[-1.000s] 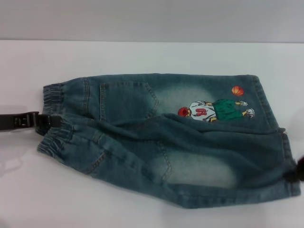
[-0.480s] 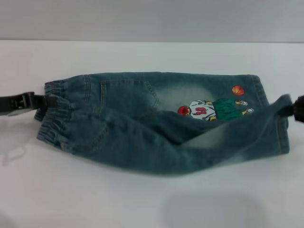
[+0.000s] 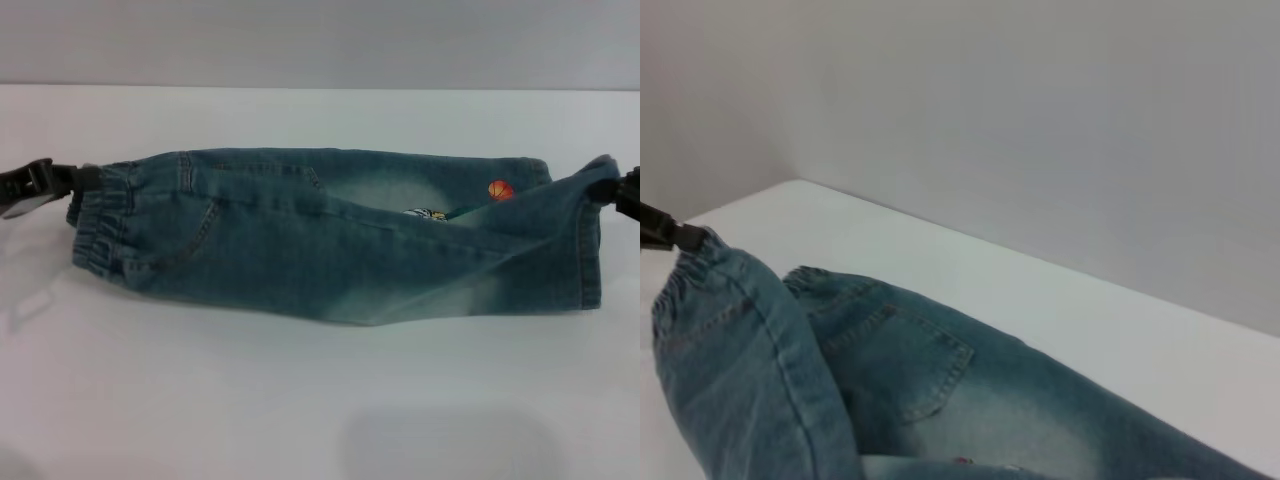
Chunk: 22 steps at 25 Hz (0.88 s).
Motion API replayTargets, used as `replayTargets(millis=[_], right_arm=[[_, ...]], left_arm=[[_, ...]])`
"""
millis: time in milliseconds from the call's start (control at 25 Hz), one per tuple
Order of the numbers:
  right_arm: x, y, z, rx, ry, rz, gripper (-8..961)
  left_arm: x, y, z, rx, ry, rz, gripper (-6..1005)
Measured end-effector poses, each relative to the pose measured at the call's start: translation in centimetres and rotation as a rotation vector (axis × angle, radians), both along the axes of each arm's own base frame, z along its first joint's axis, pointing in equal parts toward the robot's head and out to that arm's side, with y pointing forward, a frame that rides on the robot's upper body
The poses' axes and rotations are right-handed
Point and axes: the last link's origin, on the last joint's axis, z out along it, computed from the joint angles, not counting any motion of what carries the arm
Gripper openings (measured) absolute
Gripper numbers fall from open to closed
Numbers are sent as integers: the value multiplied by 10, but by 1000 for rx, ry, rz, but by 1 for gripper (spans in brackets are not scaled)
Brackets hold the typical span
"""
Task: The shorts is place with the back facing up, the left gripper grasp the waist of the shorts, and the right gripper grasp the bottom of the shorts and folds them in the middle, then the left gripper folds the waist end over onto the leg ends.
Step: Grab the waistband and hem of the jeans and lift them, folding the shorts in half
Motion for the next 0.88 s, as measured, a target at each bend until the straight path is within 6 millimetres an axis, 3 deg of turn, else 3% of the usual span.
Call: replayTargets(millis=[240, 880], right_arm=[[11, 8, -19, 19, 16, -56, 23], [17, 38, -34, 141, 23, -172, 48]], left_arm=[[4, 13, -2, 78, 2, 13, 43], [15, 35, -9, 179, 27, 6, 44]])
